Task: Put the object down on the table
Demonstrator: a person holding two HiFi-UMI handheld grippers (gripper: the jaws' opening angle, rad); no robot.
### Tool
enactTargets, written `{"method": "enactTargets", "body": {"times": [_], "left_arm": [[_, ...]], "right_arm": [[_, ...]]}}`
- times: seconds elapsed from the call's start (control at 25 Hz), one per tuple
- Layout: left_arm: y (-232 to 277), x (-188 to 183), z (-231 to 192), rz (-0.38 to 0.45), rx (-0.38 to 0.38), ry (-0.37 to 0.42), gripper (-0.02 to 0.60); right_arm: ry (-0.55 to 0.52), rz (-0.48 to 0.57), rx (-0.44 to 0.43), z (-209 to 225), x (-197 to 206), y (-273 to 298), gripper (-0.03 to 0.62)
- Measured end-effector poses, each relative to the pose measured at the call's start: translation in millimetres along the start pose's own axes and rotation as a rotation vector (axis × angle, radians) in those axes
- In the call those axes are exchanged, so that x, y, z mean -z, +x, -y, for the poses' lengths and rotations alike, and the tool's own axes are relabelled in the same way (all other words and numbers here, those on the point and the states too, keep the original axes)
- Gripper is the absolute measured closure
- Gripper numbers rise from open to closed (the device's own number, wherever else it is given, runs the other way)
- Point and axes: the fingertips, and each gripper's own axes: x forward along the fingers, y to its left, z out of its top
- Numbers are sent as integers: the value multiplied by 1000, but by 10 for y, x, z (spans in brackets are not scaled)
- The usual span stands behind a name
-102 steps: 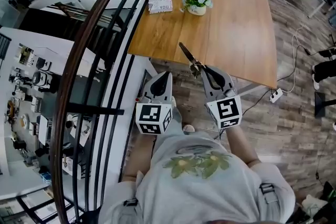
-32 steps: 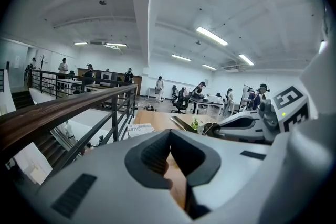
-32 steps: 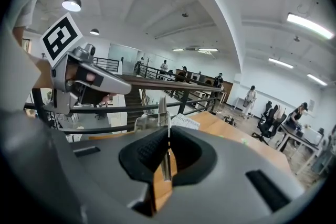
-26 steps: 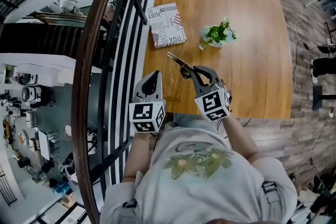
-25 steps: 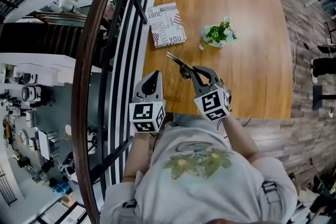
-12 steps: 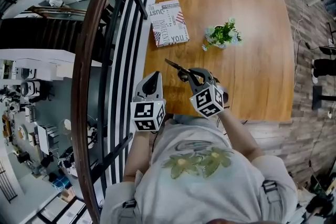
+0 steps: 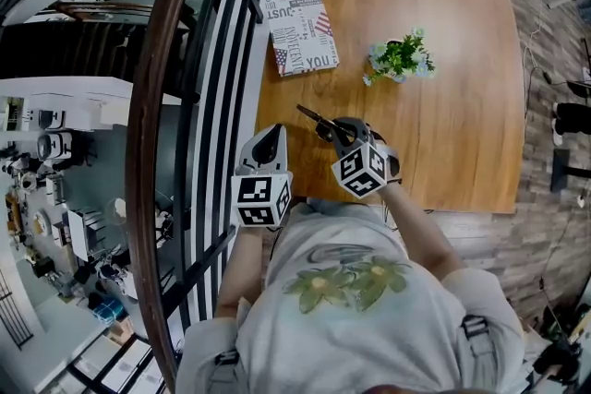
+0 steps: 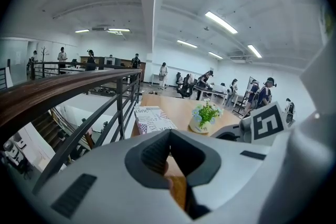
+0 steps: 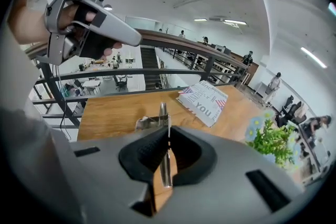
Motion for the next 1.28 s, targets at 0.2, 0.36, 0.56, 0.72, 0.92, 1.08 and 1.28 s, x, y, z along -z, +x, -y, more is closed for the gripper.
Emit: {"method": "enactTargets", "body": {"times": [0.2, 0.36, 0.56, 0.72, 0.92, 1.08, 1.28], "left_arm": [[20, -2, -55, -11, -2, 4, 568], [-2, 36, -10, -16, 2, 6, 568], [61, 55, -63, -29, 5, 5, 568], [72, 68, -84, -33, 5, 1, 568], [67, 67, -56, -33, 6, 2, 568], [64, 55, -67, -30, -1, 3, 568], [55, 61, -64, -29, -6, 3, 568]], "right_arm": [[-20, -35, -12, -40, 93, 144, 577], [-30, -54, -26, -117, 193, 178, 577], [-34, -77, -40, -131, 244, 288, 577], [-25, -79, -47, -161, 276, 303, 576], [-21, -72, -45, -198, 281, 278, 574], [-17, -73, -52, -229, 281, 276, 569], [-15, -76, -80, -343, 320, 277, 551]]}}
